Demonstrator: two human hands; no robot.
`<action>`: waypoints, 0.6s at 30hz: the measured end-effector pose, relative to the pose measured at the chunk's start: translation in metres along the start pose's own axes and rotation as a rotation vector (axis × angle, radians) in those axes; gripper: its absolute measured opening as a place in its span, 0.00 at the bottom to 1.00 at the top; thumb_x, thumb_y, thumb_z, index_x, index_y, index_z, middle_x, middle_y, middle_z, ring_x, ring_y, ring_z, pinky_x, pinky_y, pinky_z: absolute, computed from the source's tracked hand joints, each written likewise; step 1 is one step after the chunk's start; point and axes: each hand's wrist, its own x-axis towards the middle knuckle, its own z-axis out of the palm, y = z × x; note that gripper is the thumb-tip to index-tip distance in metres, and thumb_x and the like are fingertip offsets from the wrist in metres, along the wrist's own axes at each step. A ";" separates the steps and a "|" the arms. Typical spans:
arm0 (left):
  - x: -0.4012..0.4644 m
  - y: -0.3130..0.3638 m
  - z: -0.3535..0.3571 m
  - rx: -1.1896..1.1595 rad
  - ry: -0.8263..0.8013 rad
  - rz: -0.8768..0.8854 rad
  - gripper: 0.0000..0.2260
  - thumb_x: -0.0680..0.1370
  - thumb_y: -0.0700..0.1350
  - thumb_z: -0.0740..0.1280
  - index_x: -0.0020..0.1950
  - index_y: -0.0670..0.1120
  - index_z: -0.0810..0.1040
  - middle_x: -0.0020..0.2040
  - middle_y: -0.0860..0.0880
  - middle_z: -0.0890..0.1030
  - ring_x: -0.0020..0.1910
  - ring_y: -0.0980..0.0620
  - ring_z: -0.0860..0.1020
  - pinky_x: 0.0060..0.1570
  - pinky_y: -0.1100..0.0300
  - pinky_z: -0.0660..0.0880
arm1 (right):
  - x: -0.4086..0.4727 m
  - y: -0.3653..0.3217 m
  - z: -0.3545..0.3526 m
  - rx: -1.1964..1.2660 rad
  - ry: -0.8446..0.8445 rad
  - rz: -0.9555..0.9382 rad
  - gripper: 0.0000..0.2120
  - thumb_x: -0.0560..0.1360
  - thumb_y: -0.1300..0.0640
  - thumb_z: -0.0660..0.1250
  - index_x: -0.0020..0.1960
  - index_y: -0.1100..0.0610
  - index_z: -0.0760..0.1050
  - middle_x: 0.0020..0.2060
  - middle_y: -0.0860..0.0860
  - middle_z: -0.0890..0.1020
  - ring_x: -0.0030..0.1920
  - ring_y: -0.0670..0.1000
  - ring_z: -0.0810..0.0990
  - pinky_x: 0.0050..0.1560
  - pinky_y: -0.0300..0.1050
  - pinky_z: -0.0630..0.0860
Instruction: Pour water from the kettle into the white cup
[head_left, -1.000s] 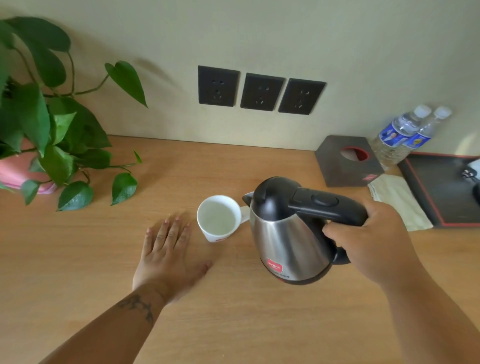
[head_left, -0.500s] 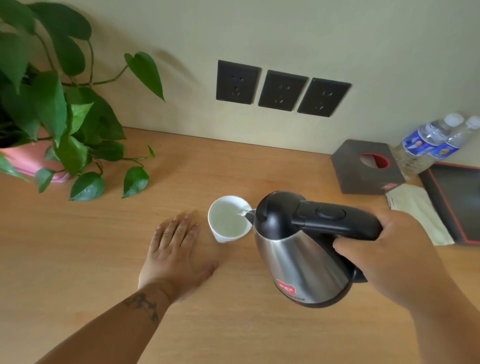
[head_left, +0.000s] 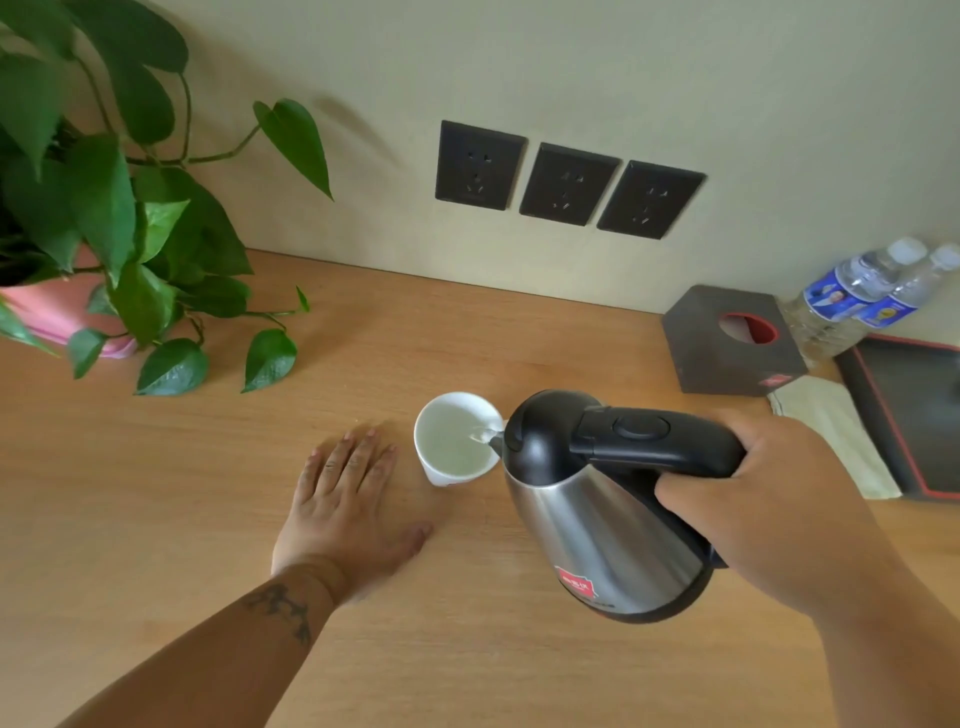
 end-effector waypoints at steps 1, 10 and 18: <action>0.000 0.000 0.000 0.003 -0.001 0.000 0.46 0.71 0.77 0.50 0.82 0.53 0.50 0.83 0.52 0.47 0.80 0.53 0.38 0.78 0.49 0.34 | 0.001 0.000 0.000 -0.008 -0.007 -0.005 0.09 0.63 0.60 0.70 0.35 0.45 0.79 0.20 0.48 0.75 0.21 0.47 0.71 0.24 0.44 0.69; 0.001 -0.003 0.004 -0.003 0.002 0.005 0.46 0.71 0.77 0.53 0.82 0.53 0.53 0.83 0.52 0.50 0.81 0.53 0.40 0.79 0.46 0.40 | 0.003 0.001 0.002 -0.064 -0.004 -0.023 0.08 0.64 0.57 0.70 0.36 0.43 0.78 0.22 0.46 0.76 0.23 0.45 0.72 0.25 0.42 0.68; 0.001 -0.004 0.007 0.017 0.004 0.003 0.46 0.71 0.78 0.51 0.81 0.52 0.53 0.83 0.52 0.49 0.80 0.53 0.39 0.79 0.46 0.40 | 0.005 0.003 0.001 -0.099 0.009 -0.014 0.02 0.64 0.56 0.70 0.33 0.51 0.78 0.25 0.50 0.78 0.24 0.46 0.71 0.26 0.41 0.66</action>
